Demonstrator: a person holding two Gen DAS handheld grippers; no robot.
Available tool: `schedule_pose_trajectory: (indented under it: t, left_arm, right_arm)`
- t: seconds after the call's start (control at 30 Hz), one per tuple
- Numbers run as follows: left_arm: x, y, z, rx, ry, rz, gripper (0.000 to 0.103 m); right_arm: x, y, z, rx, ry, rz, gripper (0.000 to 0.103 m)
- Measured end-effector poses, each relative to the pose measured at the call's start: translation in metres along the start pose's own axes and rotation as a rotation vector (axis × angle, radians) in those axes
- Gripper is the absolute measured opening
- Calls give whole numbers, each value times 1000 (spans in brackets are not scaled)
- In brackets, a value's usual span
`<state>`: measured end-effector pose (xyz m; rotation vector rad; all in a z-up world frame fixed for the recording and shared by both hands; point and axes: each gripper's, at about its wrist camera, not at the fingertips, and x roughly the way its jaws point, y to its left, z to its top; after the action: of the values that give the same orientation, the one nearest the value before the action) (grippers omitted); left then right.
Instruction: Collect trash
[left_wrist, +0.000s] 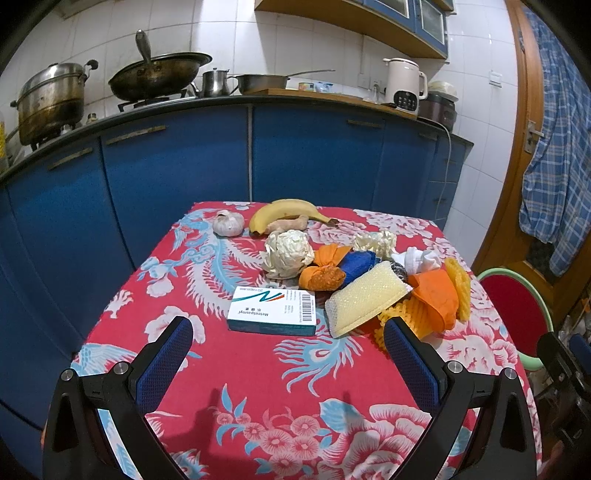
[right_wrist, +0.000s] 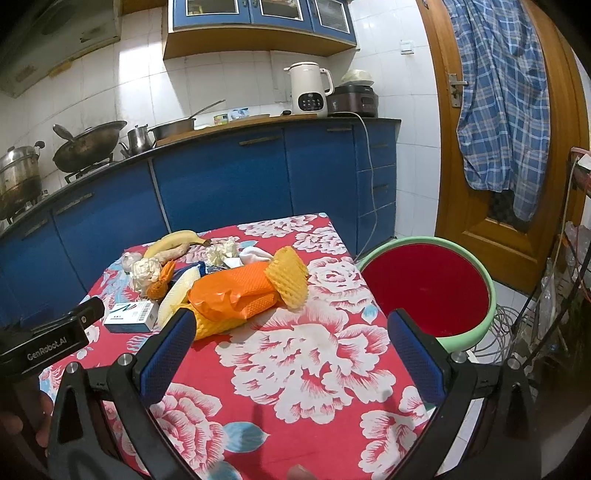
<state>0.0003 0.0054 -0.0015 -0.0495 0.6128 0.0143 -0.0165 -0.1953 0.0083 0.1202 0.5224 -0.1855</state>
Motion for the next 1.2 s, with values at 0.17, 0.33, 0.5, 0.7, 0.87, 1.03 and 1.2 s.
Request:
schedule_pose_trajectory:
  t: [0.17, 0.33, 0.5, 0.7, 0.87, 1.03, 1.2]
  left_arm:
    - [-1, 1, 0, -5, -1, 1, 102]
    - [-1, 2, -1, -6, -1, 3, 102]
    - [-1, 0, 0, -4, -1, 1, 102]
    - [-1, 3, -2, -5, 3, 0, 102]
    - [0, 2, -2, -5, 1, 1, 102]
    - [-2, 3, -5, -5, 1, 0, 102]
    - [0, 2, -2, -6, 2, 0, 102]
  right_arm:
    - [0, -1, 0, 10, 1, 2, 102]
    - [0, -2, 0, 10, 4, 3, 102]
    - [1, -2, -1, 10, 7, 3, 102]
    - [2, -2, -2, 12, 13, 4, 102]
    - [3, -2, -3, 12, 15, 4, 102]
    - [3, -1, -3, 12, 16, 3, 102]
    - [3, -2, -3, 13, 16, 4, 102]
